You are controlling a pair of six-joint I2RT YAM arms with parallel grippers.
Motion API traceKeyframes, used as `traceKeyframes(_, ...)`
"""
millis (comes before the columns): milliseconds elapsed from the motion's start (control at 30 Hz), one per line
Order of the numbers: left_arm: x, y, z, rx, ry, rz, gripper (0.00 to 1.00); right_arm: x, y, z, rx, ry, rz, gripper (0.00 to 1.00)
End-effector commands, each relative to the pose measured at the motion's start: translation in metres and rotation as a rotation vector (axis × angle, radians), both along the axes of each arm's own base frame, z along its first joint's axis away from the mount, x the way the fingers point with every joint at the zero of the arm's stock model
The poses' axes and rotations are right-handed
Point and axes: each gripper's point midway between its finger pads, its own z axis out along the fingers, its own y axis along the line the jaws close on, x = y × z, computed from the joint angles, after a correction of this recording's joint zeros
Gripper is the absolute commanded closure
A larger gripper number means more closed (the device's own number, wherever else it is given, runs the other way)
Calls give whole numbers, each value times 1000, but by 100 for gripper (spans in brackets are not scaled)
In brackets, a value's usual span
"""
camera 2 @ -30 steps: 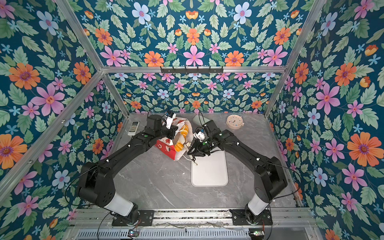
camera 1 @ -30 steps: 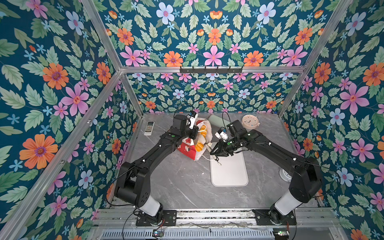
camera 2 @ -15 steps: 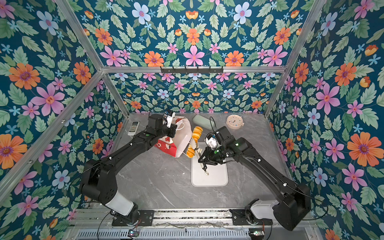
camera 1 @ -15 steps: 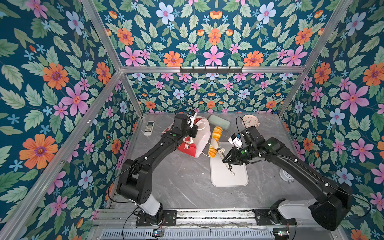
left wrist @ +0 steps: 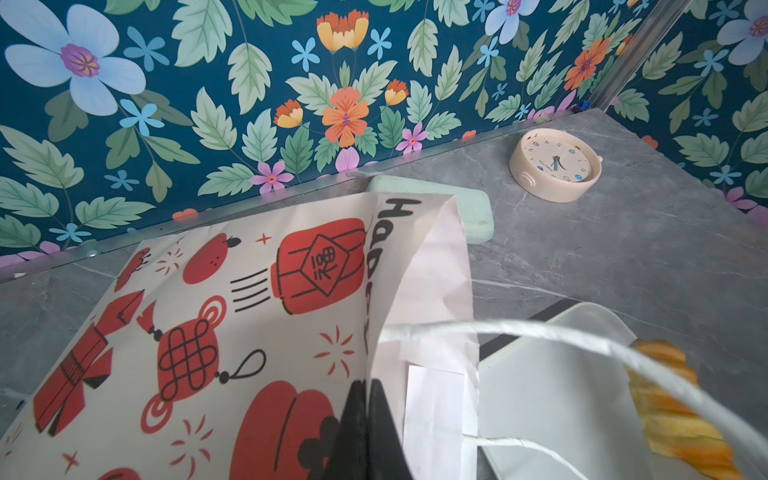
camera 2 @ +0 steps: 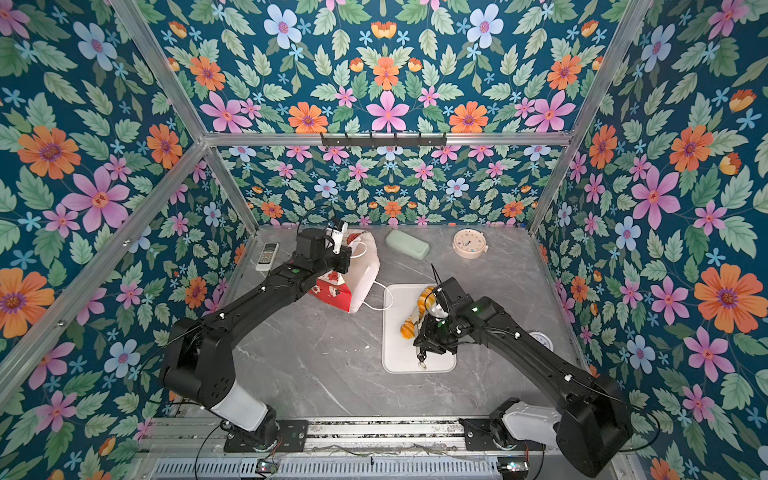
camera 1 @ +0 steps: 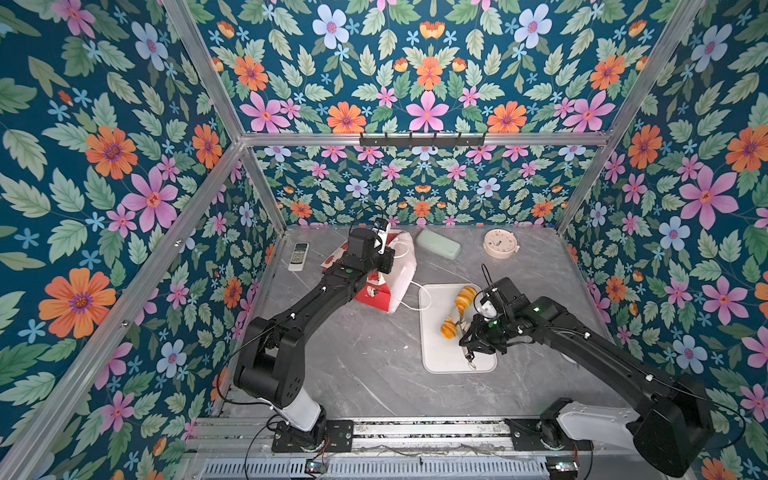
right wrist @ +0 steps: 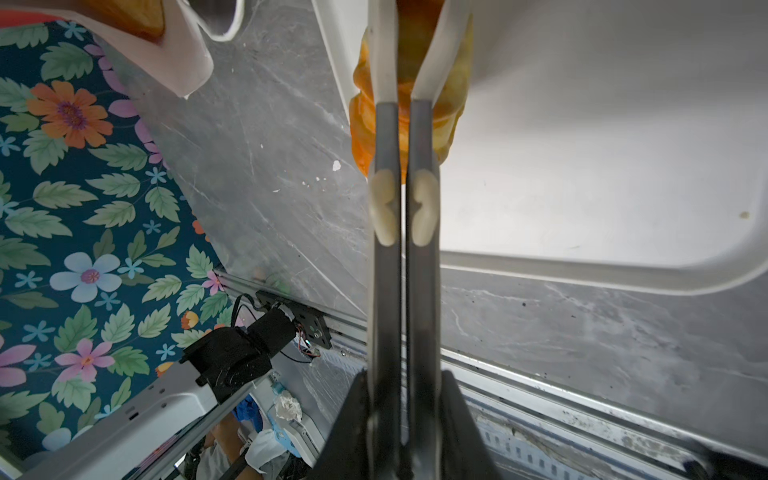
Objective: Take the fake bread out of the paper bag
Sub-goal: 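Pull the bread out with the tongs and lower it onto the white tray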
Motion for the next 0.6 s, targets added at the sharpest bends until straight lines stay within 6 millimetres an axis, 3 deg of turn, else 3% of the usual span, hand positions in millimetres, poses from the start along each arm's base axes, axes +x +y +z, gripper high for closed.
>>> traceKeyframes(0,3,0,11,-15,-43,4,100,19,12,1,34,-49,-10,90)
traceKeyframes(200,2,0,12,-14,-48,-1,100,20,14,-25,-9,28,-8,85)
traceKeyframes(333,2,0,15,-18,-56,-2,100,17,12,-24,-24,42,-4,70)
traceKeyframes(567,6,-2,13,-18,-53,-5,100,9,3,-21,-53,51,1,59)
